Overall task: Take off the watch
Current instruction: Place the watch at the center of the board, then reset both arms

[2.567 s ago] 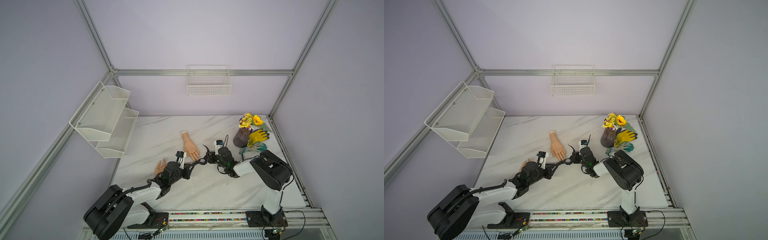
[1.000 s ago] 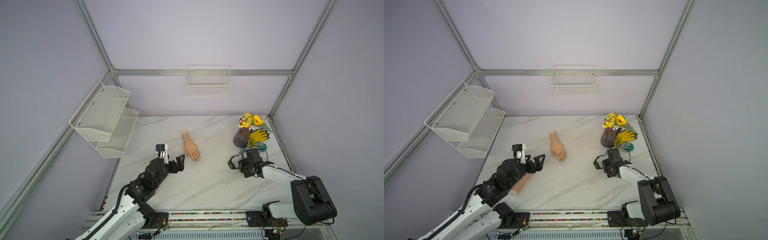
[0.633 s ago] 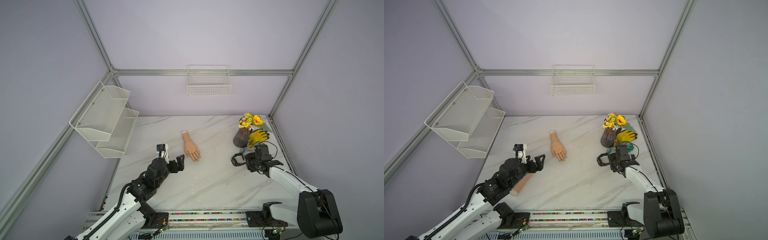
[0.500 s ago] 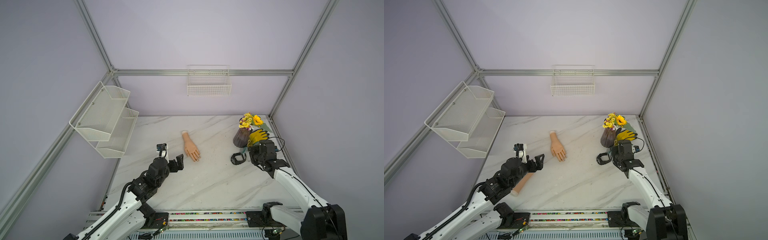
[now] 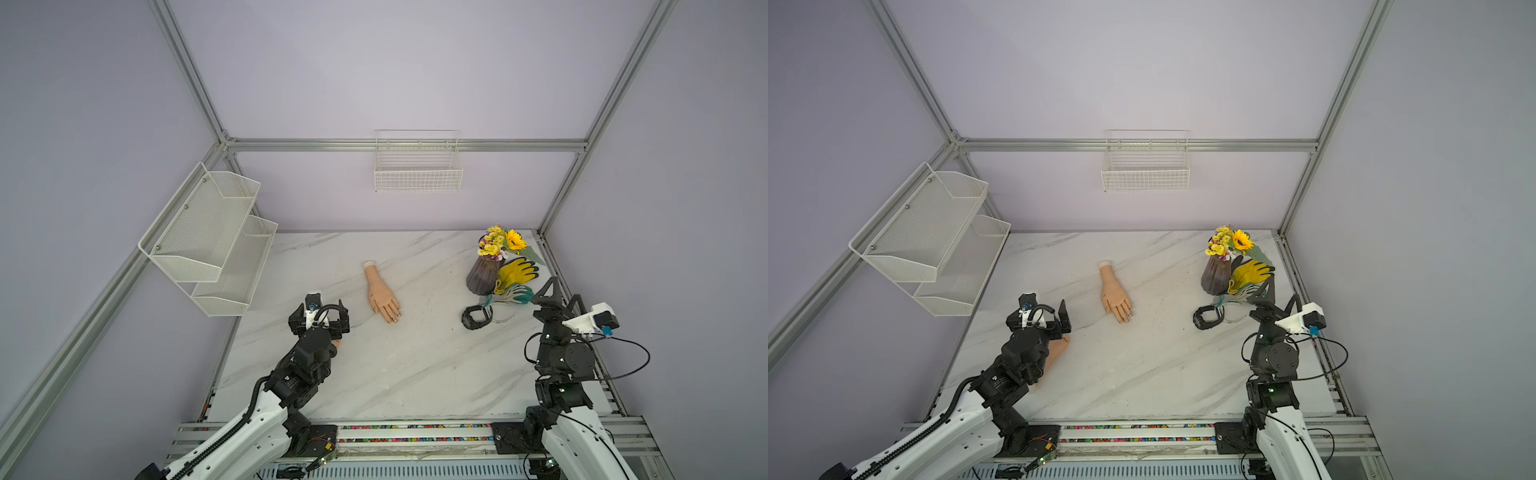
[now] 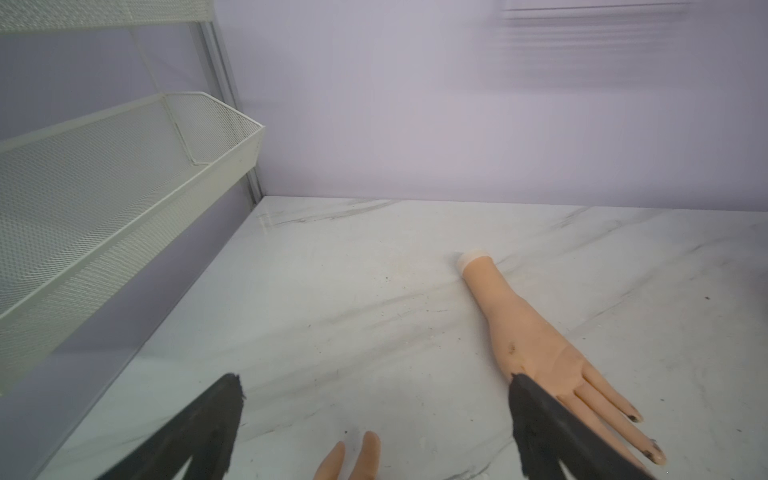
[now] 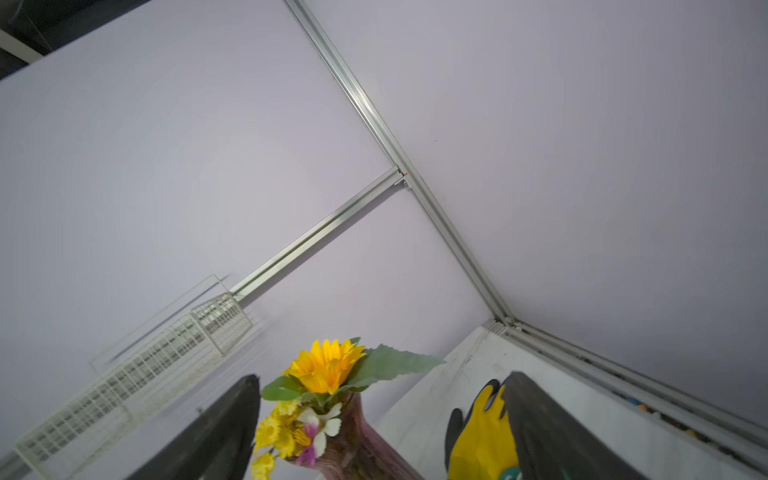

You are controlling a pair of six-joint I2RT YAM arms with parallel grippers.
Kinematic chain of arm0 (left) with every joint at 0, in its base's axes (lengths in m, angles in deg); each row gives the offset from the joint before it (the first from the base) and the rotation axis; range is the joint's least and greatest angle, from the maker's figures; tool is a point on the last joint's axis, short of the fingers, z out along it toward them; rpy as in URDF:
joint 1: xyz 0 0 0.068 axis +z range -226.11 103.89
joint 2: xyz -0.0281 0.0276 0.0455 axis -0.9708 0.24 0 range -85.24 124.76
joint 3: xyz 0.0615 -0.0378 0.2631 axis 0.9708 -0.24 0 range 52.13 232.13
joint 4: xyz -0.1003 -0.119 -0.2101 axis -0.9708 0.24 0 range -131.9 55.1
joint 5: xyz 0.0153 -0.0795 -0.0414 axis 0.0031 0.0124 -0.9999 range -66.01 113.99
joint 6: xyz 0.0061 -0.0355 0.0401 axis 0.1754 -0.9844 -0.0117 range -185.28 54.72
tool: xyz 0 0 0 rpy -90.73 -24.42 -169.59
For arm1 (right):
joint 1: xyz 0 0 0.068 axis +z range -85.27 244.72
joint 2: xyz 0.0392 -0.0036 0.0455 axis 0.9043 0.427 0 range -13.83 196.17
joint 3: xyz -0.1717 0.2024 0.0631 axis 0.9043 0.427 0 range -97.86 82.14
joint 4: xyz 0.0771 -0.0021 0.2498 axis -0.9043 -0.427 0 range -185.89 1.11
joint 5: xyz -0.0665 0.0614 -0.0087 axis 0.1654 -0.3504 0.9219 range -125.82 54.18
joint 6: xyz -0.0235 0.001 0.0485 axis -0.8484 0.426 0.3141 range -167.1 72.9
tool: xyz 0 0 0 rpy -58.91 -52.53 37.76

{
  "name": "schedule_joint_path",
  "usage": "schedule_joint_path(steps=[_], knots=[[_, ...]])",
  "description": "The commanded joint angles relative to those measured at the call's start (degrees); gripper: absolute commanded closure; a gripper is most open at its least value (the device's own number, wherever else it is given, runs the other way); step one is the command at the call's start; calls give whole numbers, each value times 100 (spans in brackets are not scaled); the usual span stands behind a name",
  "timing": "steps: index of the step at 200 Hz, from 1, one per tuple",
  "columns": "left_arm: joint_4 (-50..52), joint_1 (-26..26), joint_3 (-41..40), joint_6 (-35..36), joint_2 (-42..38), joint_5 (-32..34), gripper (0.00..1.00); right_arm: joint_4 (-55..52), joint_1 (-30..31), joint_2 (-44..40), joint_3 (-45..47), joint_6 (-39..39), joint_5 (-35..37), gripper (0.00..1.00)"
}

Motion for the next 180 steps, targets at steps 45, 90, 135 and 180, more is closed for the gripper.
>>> schedule_joint_path(steps=[45, 90, 135, 180], knots=[[-2662, 1293, -608, 1162, 1063, -55, 0, 4468, -360, 3440, 188, -1336, -538, 3], [-4294, 2404, -926, 810, 2691, -1283, 0, 6243, -573, 5522, -243, -1853, -1427, 3], [-4410, 3156, -334, 526, 3775, -2559, 0, 5717, -948, 6136, -797, -1590, -1727, 3], [-4853, 3757, -77, 49, 4923, -3631, 0, 5563, -903, 6100, -879, -1596, -1585, 3]])
